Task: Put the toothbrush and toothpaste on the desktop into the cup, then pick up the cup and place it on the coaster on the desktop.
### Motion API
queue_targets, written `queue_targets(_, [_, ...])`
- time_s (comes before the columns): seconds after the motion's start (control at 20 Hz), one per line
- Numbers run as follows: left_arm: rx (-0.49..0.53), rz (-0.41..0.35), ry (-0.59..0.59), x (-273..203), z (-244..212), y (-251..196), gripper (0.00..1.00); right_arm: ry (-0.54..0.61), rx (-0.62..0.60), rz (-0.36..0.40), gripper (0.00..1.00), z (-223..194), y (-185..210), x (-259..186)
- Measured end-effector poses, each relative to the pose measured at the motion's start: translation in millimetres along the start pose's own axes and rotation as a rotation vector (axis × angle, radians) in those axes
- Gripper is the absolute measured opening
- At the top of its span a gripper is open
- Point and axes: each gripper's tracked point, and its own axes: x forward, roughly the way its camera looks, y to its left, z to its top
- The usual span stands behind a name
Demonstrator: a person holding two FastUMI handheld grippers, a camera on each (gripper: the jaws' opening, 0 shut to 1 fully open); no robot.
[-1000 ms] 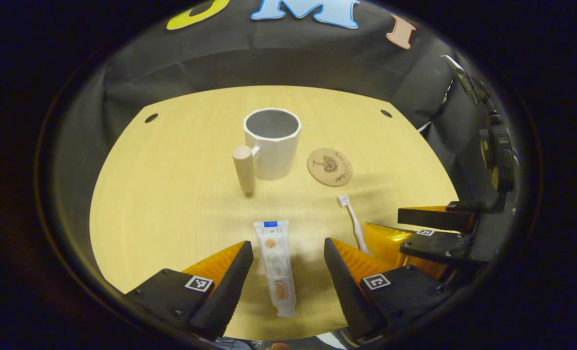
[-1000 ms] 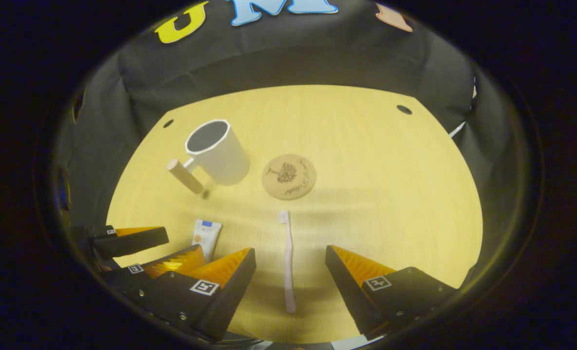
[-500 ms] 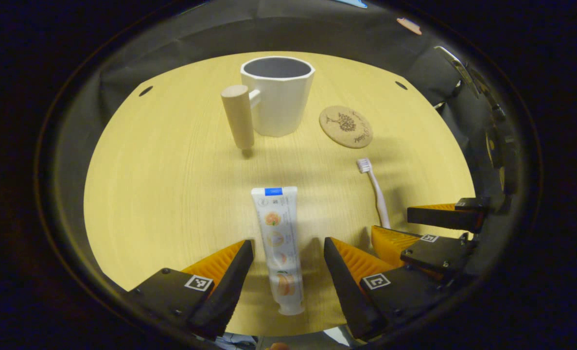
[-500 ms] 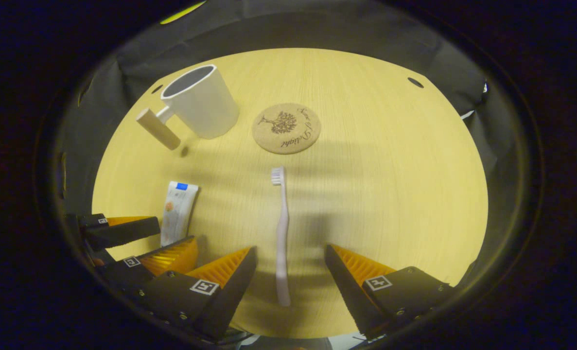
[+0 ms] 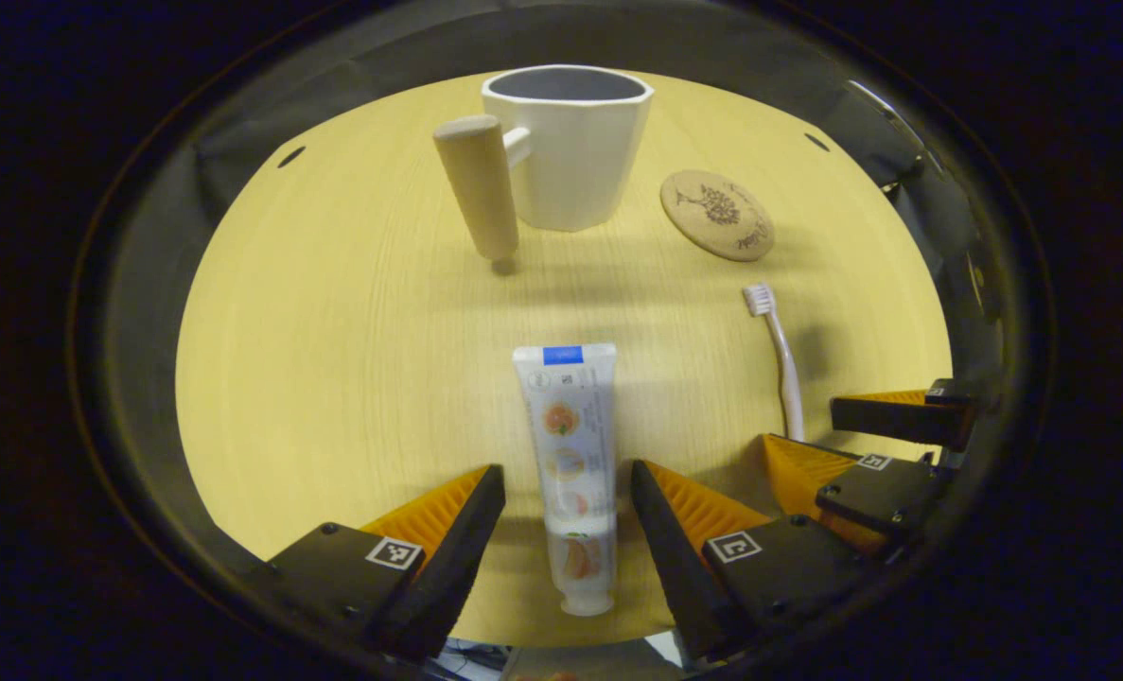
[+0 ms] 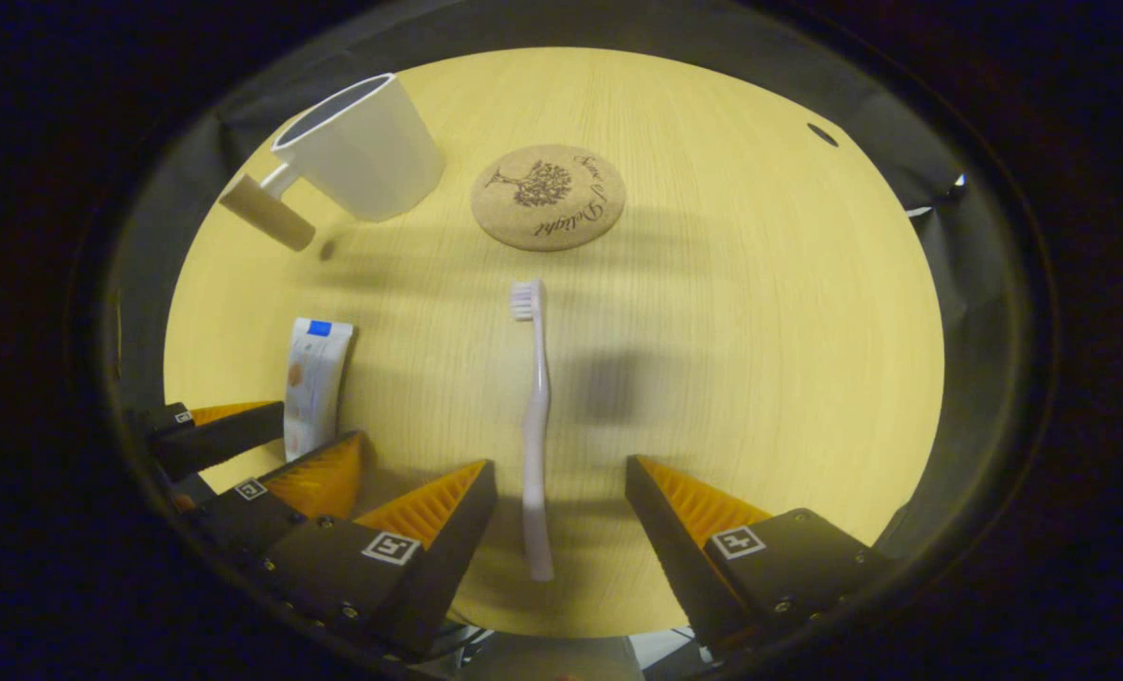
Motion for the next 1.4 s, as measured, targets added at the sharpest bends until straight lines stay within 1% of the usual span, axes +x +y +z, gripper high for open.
queue_targets(0.1, [-0.006, -0.001, 0.045, 0, 1, -1, 0.96, 0.04, -0.001, 0.002, 0.96, 2, 0, 0])
queue_targets(0.15, [-0.007, -0.002, 0.062, 1, 0, -1, 0.94, 0.05, -0.002, 0.002, 0.96, 4, -1, 0])
queue_targets(0.2, [-0.008, -0.001, 0.077, 1, 0, 0, 0.95, 0.05, 0.001, 0.001, 0.96, 6, -1, 0])
queue_targets(0.25, [-0.012, -0.001, 0.09, 1, 1, 0, 0.9, 0.053, 0.005, -0.001, 0.95, 8, -1, 0])
queue_targets(0.3, [-0.014, -0.002, 0.101, 1, 2, 1, 0.94, 0.053, 0.008, -0.004, 0.94, 9, -1, 1])
queue_targets(0.45, [-0.02, 0.0, 0.113, 2, 4, 1, 0.92, 0.071, 0.029, -0.019, 0.84, 11, -6, -1])
queue_targets(0.5, [-0.02, 0.001, 0.119, 1, 3, 1, 0.84, 0.094, 0.031, -0.016, 0.72, 6, -4, 0])
queue_targets(0.55, [-0.015, 0.0, 0.111, 1, 4, 0, 0.83, 0.111, 0.025, -0.018, 0.67, 6, -8, 1])
queue_targets(0.6, [-0.02, 0.002, 0.102, 3, 6, -1, 0.73, 0.096, 0.055, -0.024, 0.67, 9, -8, -2])
queue_targets(0.65, [-0.022, 0.004, 0.109, 1, 5, -2, 0.63, 0.097, 0.084, -0.021, 0.42, 11, -8, -2])
queue_targets(0.7, [-0.016, 0.002, 0.104, 2, 6, -3, 0.53, 0.122, 0.07, -0.012, 0.18, 5, -8, 0])
queue_targets(0.75, [-0.019, 0.005, 0.112, 1, 5, -4, 0.51, 0.114, 0.067, -0.015, 0.16, 6, -11, 4])
queue_targets(0.8, [-0.02, 0.009, 0.101, 1, 7, -4, 0.45, 0.114, 0.065, -0.01, 0.15, 6, -8, 2])
queue_targets(0.85, [-0.022, 0.012, 0.11, 0, 6, -3, 0.39, 0.119, 0.05, -0.005, 0.05, 5, -10, 0])
queue_targets(0.9, [-0.015, 0.008, 0.104, 1, 8, -3, 0.34, 0.115, 0.052, -0.004, 0.05, 6, -9, -1])
queue_targets(1.0, [-0.021, 0.005, 0.097, 0, 7, -4, 0.34, 0.116, 0.058, 0.001, 0.05, 7, -9, -1])
queue_targets(1.05, [-0.018, 0.002, 0.087, -1, 8, -4, 0.32, 0.117, 0.057, 0.002, 0.05, 8, -10, -1])
queue_targets(1.15, [-0.024, -0.014, 0.077, -6, 7, -7, 0.32, 0.116, 0.057, 0.004, 0.05, 8, -9, -1])
queue_targets(1.3, [-0.011, -0.027, 0.043, -29, 9, -12, 0.33, 0.115, 0.055, 0.008, 0.05, 8, -9, -1])
queue_targets(1.35, [-0.007, -0.032, 0.028, -39, 11, -13, 0.33, 0.114, 0.055, 0.01, 0.01, 9, -10, -1])
queue_targets(1.4, [-0.008, -0.036, 0.012, -48, 14, -15, 0.34, 0.114, 0.053, 0.012, 0.05, 8, -9, -1])
